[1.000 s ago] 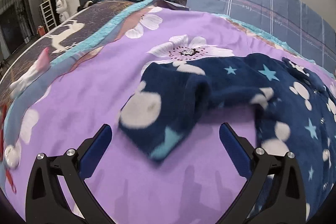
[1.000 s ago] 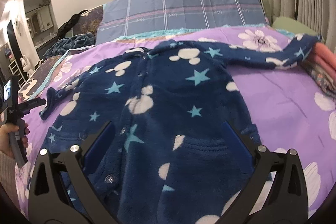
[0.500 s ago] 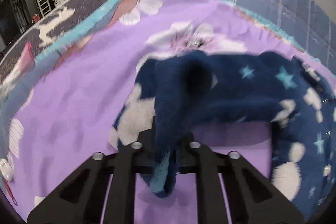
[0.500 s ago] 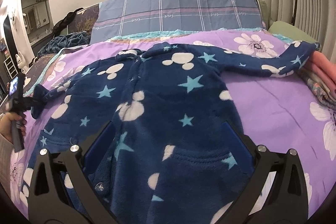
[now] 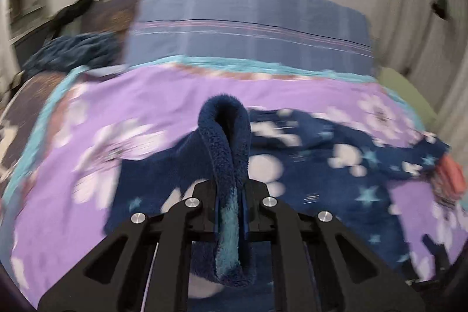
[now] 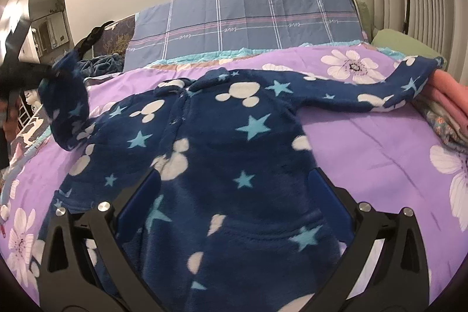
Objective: Fold small clothes
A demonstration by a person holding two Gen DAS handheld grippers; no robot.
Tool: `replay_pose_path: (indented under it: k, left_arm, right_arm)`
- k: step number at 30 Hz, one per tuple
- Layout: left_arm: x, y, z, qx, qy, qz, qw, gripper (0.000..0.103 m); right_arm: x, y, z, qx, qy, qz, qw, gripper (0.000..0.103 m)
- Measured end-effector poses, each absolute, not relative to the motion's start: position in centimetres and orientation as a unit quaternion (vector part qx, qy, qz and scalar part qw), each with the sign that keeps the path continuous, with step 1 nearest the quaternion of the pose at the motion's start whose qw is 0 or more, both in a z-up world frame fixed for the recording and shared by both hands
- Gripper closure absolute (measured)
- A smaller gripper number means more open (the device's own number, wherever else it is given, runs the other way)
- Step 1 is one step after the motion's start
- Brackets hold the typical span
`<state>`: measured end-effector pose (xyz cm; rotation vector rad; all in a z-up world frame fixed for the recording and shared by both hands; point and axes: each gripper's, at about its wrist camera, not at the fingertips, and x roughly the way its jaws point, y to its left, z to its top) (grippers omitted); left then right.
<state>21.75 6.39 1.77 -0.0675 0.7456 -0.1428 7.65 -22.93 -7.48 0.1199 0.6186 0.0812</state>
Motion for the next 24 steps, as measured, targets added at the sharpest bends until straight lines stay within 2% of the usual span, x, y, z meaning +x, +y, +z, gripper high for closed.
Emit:
replay_pose_path:
  k: [5, 7, 8, 9, 12, 15, 18, 19, 23, 24]
  left_arm:
    - [23.5, -1.7, 1.6, 0.004, 0.359, -0.144, 0.922, 0.089]
    - [23.6, -3.8, 0.9, 0.004, 0.362, -0.168, 0.917, 0.062]
    - [23.2, -4.3, 0.6, 0.002, 0.357, -0.166, 0.919, 0.039]
    - [22.9, -4.4, 0.4, 0.003, 0.349, -0.156, 0.924, 0.03]
    - [21.8, -3.8, -0.6, 0.026, 0.334, -0.114, 0.935, 0.024]
    - [21.0, -0.5, -2.6, 0.039, 0.358, -0.069, 0.93, 0.019]
    - [19.9, 3.5, -5.1, 0.066, 0.386, -0.012, 0.92, 0.018]
    - [19.4, 4.8, -6.1, 0.079, 0.389, 0.012, 0.918, 0.017]
    - [18.2, 10.3, -9.6, 0.093, 0.415, 0.088, 0.901, 0.017]
    - [18.2, 11.3, -10.0, 0.084, 0.424, 0.094, 0.897, 0.017]
  right_arm:
    - [8.3, -24.4, -8.0, 0.06, 0.315, 0.028, 0.947, 0.002]
    - [8.5, -25.1, -8.4, 0.065, 0.323, 0.025, 0.944, 0.002]
    - [8.6, -25.4, -8.5, 0.067, 0.326, 0.024, 0.943, 0.002]
    - [8.7, -25.9, -8.7, 0.068, 0.332, 0.021, 0.941, 0.002]
    - [9.2, -26.6, -9.2, 0.063, 0.343, 0.013, 0.937, 0.002]
    - [10.4, -26.9, -9.6, 0.079, 0.363, 0.032, 0.928, 0.002]
    - [12.6, -26.4, -9.2, 0.102, 0.386, 0.072, 0.914, 0.002]
    - [13.5, -26.1, -8.8, 0.109, 0.39, 0.092, 0.91, 0.005]
    - [18.4, -23.5, -8.4, 0.127, 0.411, 0.177, 0.885, 0.029]
    - [19.5, -22.8, -8.7, 0.132, 0.418, 0.192, 0.878, 0.031]
